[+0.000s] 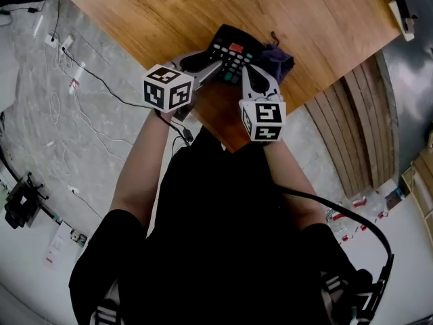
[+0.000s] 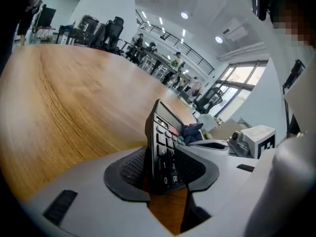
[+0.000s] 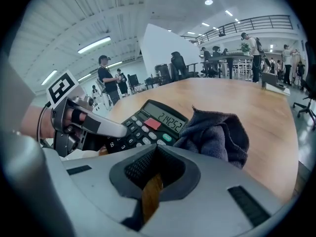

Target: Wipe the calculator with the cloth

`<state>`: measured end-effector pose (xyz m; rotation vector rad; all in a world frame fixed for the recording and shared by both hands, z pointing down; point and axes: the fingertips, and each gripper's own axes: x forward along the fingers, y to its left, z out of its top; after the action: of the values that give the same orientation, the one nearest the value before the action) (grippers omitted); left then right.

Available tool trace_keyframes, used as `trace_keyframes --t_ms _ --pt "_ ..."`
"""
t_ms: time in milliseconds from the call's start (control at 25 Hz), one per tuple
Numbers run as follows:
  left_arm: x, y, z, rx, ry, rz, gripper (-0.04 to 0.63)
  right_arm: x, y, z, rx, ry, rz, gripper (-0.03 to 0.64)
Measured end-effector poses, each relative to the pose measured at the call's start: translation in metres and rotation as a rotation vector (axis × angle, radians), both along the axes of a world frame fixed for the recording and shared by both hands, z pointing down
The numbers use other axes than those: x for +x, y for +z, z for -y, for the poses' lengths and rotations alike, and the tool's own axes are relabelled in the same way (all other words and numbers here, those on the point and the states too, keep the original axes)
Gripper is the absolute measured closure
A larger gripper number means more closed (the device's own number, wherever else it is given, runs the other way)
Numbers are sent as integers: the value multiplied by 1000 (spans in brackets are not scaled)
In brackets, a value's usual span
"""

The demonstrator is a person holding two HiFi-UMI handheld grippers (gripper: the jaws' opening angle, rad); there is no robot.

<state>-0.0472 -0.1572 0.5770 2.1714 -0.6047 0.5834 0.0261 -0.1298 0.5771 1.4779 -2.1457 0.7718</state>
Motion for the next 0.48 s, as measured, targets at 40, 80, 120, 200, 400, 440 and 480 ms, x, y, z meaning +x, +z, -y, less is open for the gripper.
trace_keyframes --t_ms 40,80,120,200,400,440,480 --pt "0 1 0 -12 -3 -11 422 1 0 0 0 0 5 601" --pt "0 1 0 -21 -6 -21 427 2 0 0 -2 1 10 601" --pt "-1 2 0 -25 -7 -27 430 3 1 1 -3 3 15 601" --pt "-2 1 -1 -18 -18 -35 443 3 1 0 -2 9 23 601" --pt "-2 -10 -4 -41 -93 -140 481 8 -2 -2 -7 25 17 601" --pt "-2 -13 -5 -60 -119 -178 495 11 -7 -3 6 28 4 600" --pt "-3 -15 -6 -79 -144 -212 503 14 -12 -4 25 31 -14 600"
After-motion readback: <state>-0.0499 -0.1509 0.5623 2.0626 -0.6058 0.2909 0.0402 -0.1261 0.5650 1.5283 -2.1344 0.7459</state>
